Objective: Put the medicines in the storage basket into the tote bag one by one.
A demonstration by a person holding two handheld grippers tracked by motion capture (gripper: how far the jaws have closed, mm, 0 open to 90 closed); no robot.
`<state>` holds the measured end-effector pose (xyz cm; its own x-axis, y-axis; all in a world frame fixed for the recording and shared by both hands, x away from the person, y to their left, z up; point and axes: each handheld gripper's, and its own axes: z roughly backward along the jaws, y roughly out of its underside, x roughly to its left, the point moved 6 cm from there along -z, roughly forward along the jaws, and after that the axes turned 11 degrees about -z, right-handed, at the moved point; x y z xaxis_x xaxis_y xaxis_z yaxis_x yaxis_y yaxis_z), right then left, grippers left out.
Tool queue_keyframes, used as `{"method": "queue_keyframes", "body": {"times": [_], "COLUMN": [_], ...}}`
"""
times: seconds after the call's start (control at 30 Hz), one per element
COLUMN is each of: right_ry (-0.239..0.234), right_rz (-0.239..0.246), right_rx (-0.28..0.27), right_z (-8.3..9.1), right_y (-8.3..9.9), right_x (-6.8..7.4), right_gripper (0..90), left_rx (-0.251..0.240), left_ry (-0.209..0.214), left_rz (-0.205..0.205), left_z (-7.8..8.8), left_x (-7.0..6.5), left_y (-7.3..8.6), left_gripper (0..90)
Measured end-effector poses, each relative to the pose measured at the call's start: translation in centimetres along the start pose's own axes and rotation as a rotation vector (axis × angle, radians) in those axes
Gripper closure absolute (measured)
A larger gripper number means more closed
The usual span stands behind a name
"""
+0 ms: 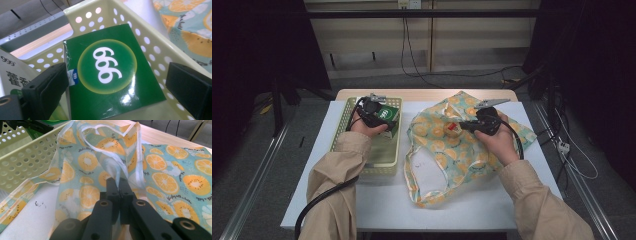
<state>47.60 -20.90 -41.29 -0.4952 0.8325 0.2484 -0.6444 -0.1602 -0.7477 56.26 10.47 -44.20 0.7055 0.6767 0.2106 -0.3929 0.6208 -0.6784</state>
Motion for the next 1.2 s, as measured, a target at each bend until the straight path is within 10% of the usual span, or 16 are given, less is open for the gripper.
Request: {"method": "queue_keyframes", "body": {"times": [0.7,1.2], "right_ry": [-0.003,-0.004], "right_rz": [-0.007,-0.015], "right_rx": [0.003,0.004], "right_z": [-0.1,-0.1], "right_y": [0.2,0.6], "right_x": [-0.4,-0.5], "right_gripper": [89.8,89.8], "left_rx": [0.042,0.066], "left_ry": [0.026,0.043], "left_rz": [0.072,0.1], "left_z": [-1.3,2.8], "left_x": [0.5,1.1], "left_y": [0.9,-0.3], "left_gripper": [9.7,17.6]}}
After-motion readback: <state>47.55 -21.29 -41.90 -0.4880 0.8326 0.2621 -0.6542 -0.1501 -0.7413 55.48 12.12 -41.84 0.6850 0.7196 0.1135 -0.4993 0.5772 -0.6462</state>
